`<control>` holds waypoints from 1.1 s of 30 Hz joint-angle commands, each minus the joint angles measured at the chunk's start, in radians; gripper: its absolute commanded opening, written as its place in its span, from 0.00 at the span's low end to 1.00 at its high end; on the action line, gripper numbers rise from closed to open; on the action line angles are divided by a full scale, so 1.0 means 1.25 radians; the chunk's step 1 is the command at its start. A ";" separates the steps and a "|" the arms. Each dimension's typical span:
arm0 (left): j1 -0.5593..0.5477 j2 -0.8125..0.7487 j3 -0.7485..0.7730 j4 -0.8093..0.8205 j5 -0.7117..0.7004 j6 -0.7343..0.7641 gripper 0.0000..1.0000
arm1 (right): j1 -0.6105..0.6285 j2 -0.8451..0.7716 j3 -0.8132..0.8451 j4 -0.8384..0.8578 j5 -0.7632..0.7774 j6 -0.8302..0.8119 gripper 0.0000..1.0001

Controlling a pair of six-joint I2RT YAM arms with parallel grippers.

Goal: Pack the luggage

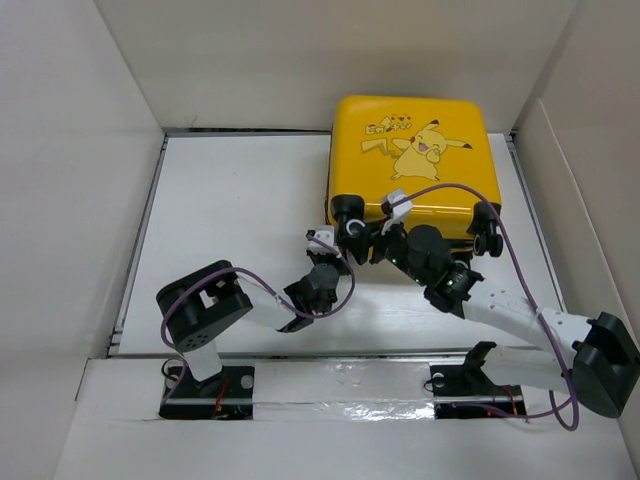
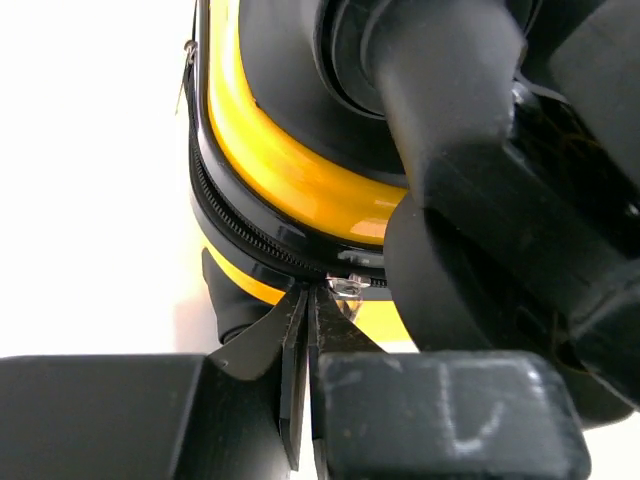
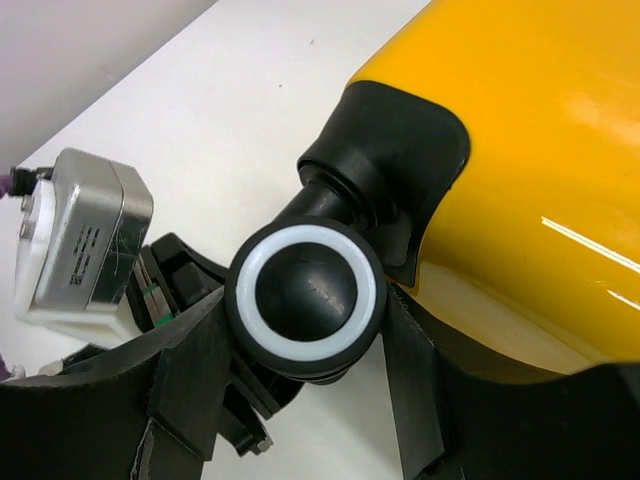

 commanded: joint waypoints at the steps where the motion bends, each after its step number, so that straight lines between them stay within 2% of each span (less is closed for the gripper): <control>1: 0.054 -0.038 0.008 0.123 -0.141 0.068 0.00 | 0.057 -0.087 0.003 0.120 -0.115 0.063 0.00; 4: 0.054 -0.076 -0.048 0.151 -0.101 0.071 0.00 | 0.057 -0.104 -0.003 0.104 -0.101 0.061 0.00; 5: 0.054 -0.084 -0.066 0.187 -0.044 0.075 0.00 | 0.057 -0.106 -0.006 0.101 -0.098 0.060 0.00; 9: 0.006 -0.107 -0.131 0.235 0.054 0.094 0.00 | 0.057 -0.102 -0.001 0.093 -0.096 0.056 0.00; 12: -0.016 -0.096 -0.115 0.221 0.083 0.117 0.00 | 0.057 -0.097 0.013 0.088 -0.097 0.051 0.00; 13: -0.016 -0.084 -0.108 0.216 0.086 0.127 0.03 | 0.050 -0.092 0.015 0.088 -0.098 0.050 0.00; 14: -0.016 -0.079 -0.104 0.214 0.111 0.132 0.12 | 0.050 -0.092 0.018 0.088 -0.101 0.050 0.00; 20: -0.016 -0.062 -0.072 0.181 0.159 0.135 0.25 | 0.050 -0.087 0.029 0.091 -0.106 0.048 0.00; 23: -0.016 -0.051 -0.058 0.174 0.181 0.143 0.26 | 0.050 -0.086 0.026 0.093 -0.107 0.046 0.00; 28: -0.016 -0.050 -0.056 0.160 0.199 0.129 0.21 | 0.050 -0.086 0.020 0.096 -0.102 0.046 0.00; 33: 0.000 -0.039 -0.036 0.137 0.210 0.122 0.30 | 0.050 -0.087 0.017 0.101 -0.109 0.048 0.00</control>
